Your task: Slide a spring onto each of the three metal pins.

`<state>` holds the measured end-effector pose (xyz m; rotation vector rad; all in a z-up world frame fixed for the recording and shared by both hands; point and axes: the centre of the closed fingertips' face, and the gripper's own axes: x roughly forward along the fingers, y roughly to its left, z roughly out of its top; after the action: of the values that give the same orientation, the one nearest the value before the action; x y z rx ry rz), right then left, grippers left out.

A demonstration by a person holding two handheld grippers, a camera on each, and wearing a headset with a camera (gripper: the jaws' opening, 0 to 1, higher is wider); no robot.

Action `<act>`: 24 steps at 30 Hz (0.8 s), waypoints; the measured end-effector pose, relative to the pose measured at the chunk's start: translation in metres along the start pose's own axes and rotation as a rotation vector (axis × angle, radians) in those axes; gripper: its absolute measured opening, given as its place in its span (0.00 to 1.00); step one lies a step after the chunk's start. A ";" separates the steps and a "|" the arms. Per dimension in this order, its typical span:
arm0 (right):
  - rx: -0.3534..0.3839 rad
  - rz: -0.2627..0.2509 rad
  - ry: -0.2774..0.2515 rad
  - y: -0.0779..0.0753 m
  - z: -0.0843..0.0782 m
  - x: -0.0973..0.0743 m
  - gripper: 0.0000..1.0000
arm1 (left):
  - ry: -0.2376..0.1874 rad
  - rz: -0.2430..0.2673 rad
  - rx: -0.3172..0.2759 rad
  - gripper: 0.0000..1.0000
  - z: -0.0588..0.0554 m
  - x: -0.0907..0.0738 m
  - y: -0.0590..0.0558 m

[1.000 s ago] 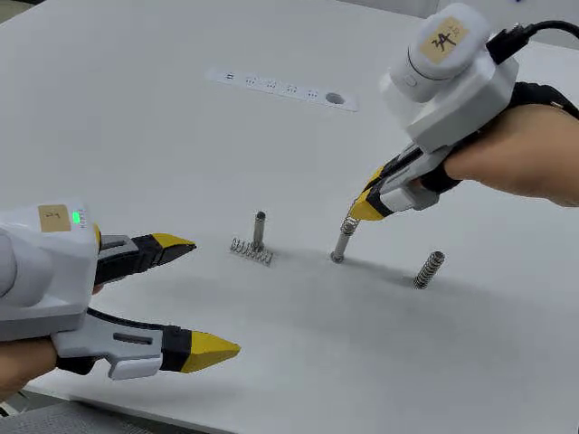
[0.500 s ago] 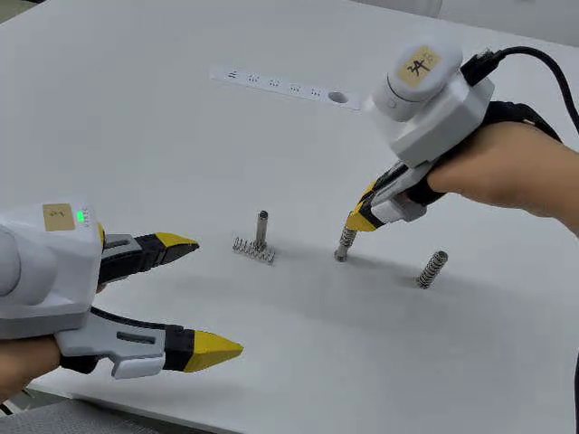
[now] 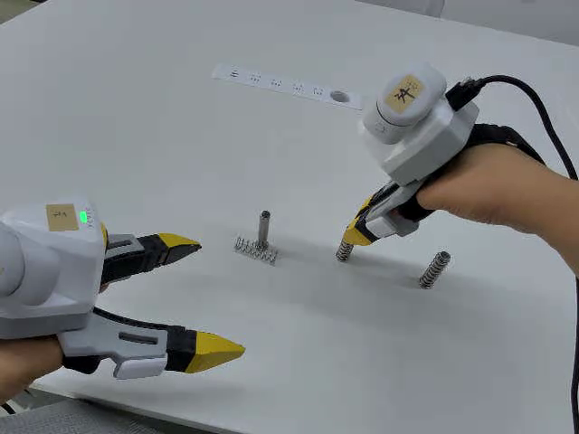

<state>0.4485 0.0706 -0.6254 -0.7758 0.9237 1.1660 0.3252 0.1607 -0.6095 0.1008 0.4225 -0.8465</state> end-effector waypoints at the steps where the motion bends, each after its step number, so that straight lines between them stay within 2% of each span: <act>1: 0.002 0.001 0.001 0.000 -0.001 0.001 0.12 | 0.000 0.000 0.000 0.79 0.000 0.000 0.000; 8: -0.024 -0.010 -0.001 -0.003 -0.002 0.001 0.14 | 0.003 -0.001 0.002 0.79 0.000 0.000 0.000; 12: -0.043 -0.027 -0.015 0.000 0.001 -0.007 0.17 | 0.004 -0.001 0.003 0.79 -0.001 0.000 0.000; 18: -0.085 -0.057 -0.049 0.000 0.014 -0.017 0.19 | 0.007 -0.005 0.006 0.79 -0.001 0.000 -0.001; 24: -0.121 -0.052 -0.088 0.017 0.032 -0.020 0.19 | 0.005 -0.003 0.007 0.79 -0.001 0.000 -0.001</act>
<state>0.4359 0.0944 -0.5938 -0.8345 0.7612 1.2088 0.3243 0.1603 -0.6098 0.1085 0.4241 -0.8511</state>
